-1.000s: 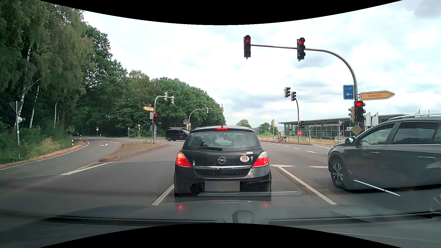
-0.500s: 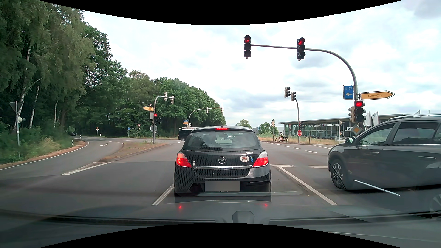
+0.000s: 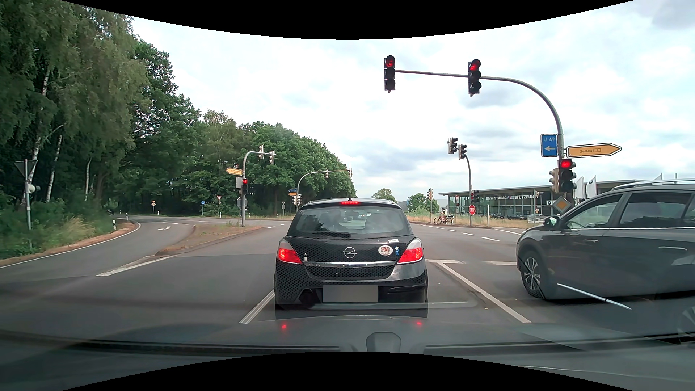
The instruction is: Follow the waypoints while adhering to traffic rules and regulations
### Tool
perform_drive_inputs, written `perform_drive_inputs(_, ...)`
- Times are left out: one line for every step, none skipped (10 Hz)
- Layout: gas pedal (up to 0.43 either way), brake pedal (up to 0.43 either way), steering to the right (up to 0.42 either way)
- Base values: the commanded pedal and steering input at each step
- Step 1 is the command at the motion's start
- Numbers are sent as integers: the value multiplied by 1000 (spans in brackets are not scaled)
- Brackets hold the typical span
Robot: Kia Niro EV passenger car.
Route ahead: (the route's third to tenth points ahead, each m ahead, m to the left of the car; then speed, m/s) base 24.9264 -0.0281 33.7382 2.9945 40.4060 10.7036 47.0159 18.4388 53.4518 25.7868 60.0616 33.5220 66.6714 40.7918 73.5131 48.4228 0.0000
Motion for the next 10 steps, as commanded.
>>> perform_drive_inputs(0, 268, -4)
perform_drive_inputs(0, 268, -4)
perform_drive_inputs(0, 268, -4)
perform_drive_inputs(0, 268, -4)
perform_drive_inputs(0, 268, -4)
perform_drive_inputs(0, 268, -4)
perform_drive_inputs(0, 268, -4)
perform_drive_inputs(0, 268, -4)
perform_drive_inputs(0, 268, -4)
perform_drive_inputs(0, 268, -4)
